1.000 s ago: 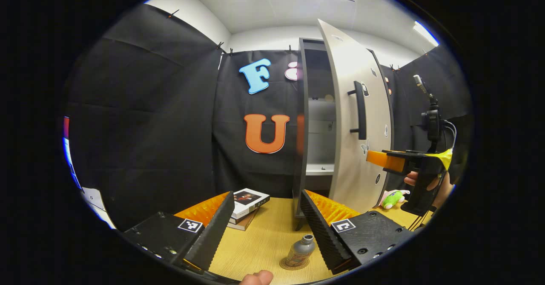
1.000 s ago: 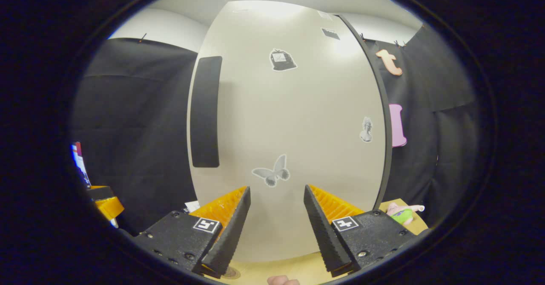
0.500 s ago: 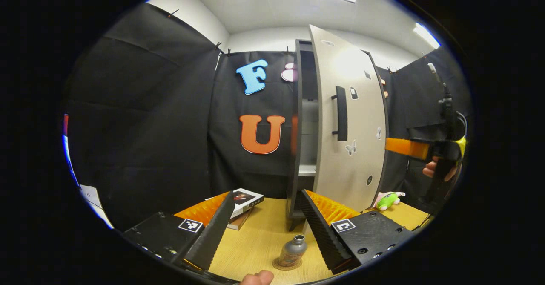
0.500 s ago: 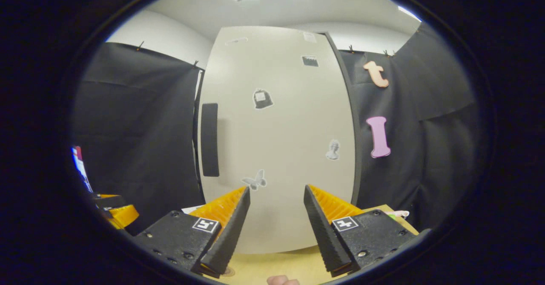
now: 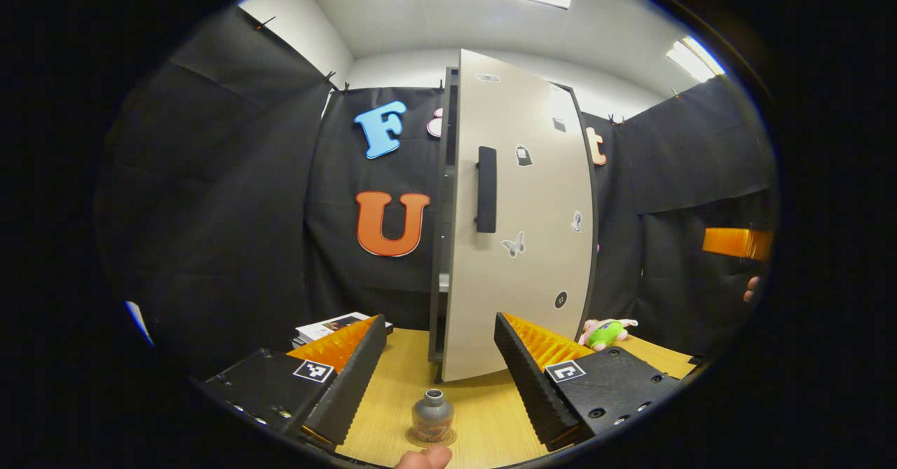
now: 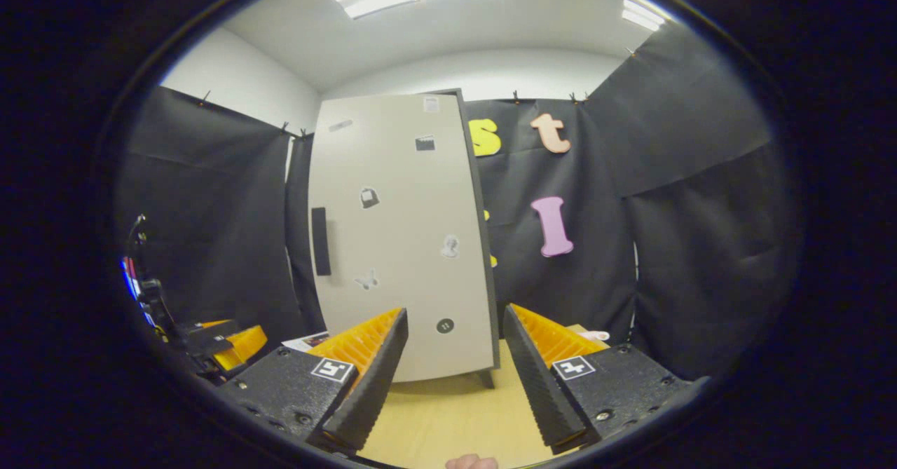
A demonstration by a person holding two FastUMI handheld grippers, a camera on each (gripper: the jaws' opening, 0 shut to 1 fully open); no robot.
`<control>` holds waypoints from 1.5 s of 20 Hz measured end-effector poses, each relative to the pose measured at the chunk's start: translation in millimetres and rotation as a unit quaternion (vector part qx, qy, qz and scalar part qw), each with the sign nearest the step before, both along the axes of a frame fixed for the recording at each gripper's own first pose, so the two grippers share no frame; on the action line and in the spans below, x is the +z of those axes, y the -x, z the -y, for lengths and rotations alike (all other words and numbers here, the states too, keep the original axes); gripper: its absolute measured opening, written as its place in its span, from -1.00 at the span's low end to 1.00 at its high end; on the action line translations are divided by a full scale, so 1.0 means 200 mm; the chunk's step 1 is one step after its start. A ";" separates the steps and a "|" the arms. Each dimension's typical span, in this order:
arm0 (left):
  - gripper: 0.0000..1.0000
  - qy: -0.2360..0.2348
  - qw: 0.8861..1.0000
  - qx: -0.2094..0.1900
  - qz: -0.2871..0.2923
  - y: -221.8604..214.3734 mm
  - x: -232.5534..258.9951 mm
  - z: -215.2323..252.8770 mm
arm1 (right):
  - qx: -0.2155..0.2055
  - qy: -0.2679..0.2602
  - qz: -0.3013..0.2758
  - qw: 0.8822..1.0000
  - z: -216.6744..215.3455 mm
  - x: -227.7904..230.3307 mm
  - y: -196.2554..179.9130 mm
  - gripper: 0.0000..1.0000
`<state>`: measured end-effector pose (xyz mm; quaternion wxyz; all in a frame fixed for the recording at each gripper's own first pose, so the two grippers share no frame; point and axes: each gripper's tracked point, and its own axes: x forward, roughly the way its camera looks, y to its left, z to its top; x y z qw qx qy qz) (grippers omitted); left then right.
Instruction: Open the cabinet door with the right hand, grasp the bottle in the cabinet with the left hand and place it on the coaster, then close the cabinet door with the right hand.
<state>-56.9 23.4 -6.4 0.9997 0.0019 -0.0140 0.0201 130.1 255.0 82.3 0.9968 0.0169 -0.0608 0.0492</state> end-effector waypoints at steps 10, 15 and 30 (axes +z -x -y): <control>0.87 -0.008 1.000 -0.013 0.002 0.04 -0.01 0.10 | -0.056 0.000 0.009 0.998 0.17 -0.03 0.06 0.82; 0.87 -0.007 1.000 0.000 -0.001 0.07 -0.02 0.08 | -0.042 -0.009 0.003 0.999 0.14 -0.04 0.02 0.82; 0.87 -0.006 1.000 0.004 -0.001 0.06 -0.02 0.07 | -0.033 -0.008 -0.005 0.999 0.07 -0.04 -0.02 0.82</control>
